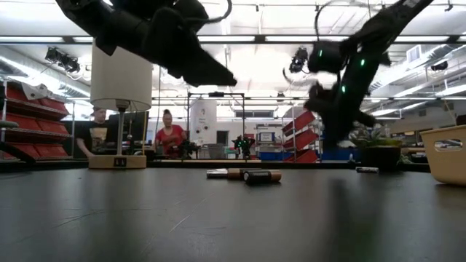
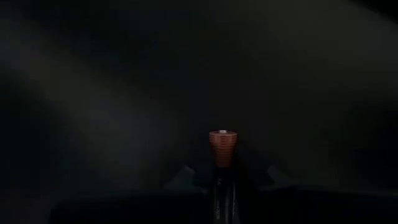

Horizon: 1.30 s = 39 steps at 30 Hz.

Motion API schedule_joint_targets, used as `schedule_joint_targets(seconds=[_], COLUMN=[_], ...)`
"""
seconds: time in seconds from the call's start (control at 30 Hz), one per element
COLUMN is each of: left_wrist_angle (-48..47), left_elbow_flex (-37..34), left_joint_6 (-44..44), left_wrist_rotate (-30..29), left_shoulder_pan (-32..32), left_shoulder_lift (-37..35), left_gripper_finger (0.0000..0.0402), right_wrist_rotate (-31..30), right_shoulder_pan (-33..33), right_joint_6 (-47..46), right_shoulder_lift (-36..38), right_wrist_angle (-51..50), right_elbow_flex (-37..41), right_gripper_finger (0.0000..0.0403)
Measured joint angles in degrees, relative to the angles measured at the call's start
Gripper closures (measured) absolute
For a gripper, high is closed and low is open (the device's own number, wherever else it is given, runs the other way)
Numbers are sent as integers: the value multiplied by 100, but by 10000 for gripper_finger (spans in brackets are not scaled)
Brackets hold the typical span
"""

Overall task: Sort batteries
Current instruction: Put the black battery into the yellow bin

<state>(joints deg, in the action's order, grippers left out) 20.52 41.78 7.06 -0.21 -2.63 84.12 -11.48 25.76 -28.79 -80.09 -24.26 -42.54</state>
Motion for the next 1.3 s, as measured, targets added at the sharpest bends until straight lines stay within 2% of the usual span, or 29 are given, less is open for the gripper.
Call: schedule_joint_targets(seconds=[0.33,0.53,0.73,0.83,1.03,1.3], left_wrist_angle=[801,961,1296,1225,1077,1033], left_elbow_flex=[0,0,0,0,-1,0], left_joint_6=[16,-47,-644,-759,-749,-701], left_wrist_rotate=[-143,-404,-374,-360,-356,-358], left_shoulder_pan=[0,0,0,-33,-85,-85], left_shoulder_lift=[0,2,4,4,4,4], left_gripper_finger=[149,149,149,149,149,149], right_wrist_rotate=[36,-279,-433,-545,-1060,-1137], right_shoulder_pan=[-1515,-2204,-2769,-3198,-4210,-5509], right_joint_6=[933,1106,1390,1361,445,-2339], right_shoulder_lift=[1257,1381,1382,1543,1940,2161], right_wrist_angle=[1550,1980,2631,2572,1437,-1387], right_elbow_flex=[-15,-15,-18,-20,-20,-22], right_gripper_finger=[379,379,379,379,379,379])
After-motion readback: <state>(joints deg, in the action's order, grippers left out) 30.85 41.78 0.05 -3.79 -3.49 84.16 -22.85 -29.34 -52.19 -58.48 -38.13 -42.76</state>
